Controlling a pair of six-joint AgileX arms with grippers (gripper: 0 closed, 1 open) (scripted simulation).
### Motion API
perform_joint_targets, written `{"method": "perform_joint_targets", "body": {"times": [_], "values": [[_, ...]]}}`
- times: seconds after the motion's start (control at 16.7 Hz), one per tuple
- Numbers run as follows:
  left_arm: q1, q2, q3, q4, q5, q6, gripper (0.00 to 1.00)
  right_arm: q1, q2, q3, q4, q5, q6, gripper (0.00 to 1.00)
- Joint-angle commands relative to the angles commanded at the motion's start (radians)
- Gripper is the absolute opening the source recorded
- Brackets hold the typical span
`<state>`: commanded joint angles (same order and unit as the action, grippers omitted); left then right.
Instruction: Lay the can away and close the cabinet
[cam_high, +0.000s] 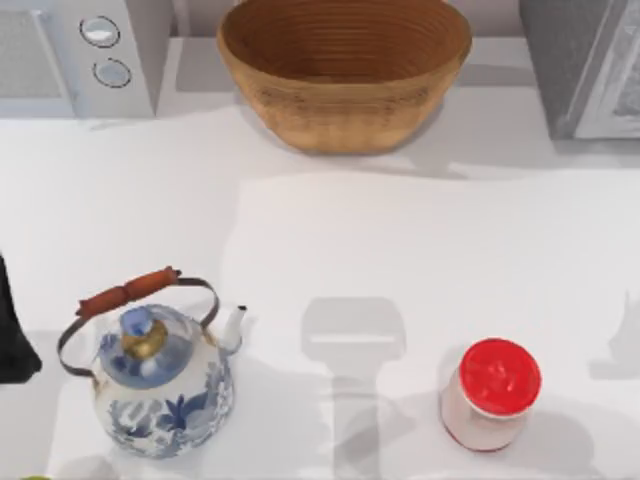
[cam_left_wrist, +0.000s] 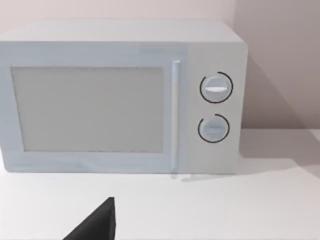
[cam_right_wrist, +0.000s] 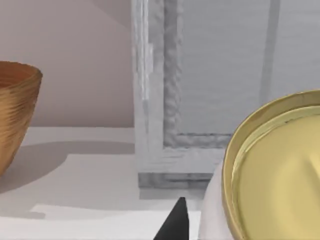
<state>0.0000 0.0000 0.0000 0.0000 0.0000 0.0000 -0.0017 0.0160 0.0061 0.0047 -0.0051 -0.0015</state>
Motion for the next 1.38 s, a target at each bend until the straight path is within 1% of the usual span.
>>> {"method": "perform_joint_targets", "body": {"times": [0.42,0.54,0.66,0.78,0.96,1.38], "values": [[0.000,0.000,0.000,0.000,0.000,0.000,1.00,-0.001,-0.011,-0.003,-0.004,0.003,0.003,0.00],[0.000,0.000,0.000,0.000,0.000,0.000,1.00,0.004,0.020,0.029,-0.016,0.008,0.003,0.00],[0.000,0.000,0.000,0.000,0.000,0.000,1.00,0.014,0.093,0.103,-0.043,0.018,0.003,0.00],[0.000,0.000,0.000,0.000,0.000,0.000,1.00,0.031,0.200,0.221,-0.079,0.032,0.002,0.00],[0.000,0.000,0.000,0.000,0.000,0.000,1.00,0.063,0.403,0.464,-0.147,0.056,0.001,0.00],[0.000,0.000,0.000,0.000,0.000,0.000,1.00,0.140,0.916,1.171,-0.314,0.123,-0.001,0.00]]}}
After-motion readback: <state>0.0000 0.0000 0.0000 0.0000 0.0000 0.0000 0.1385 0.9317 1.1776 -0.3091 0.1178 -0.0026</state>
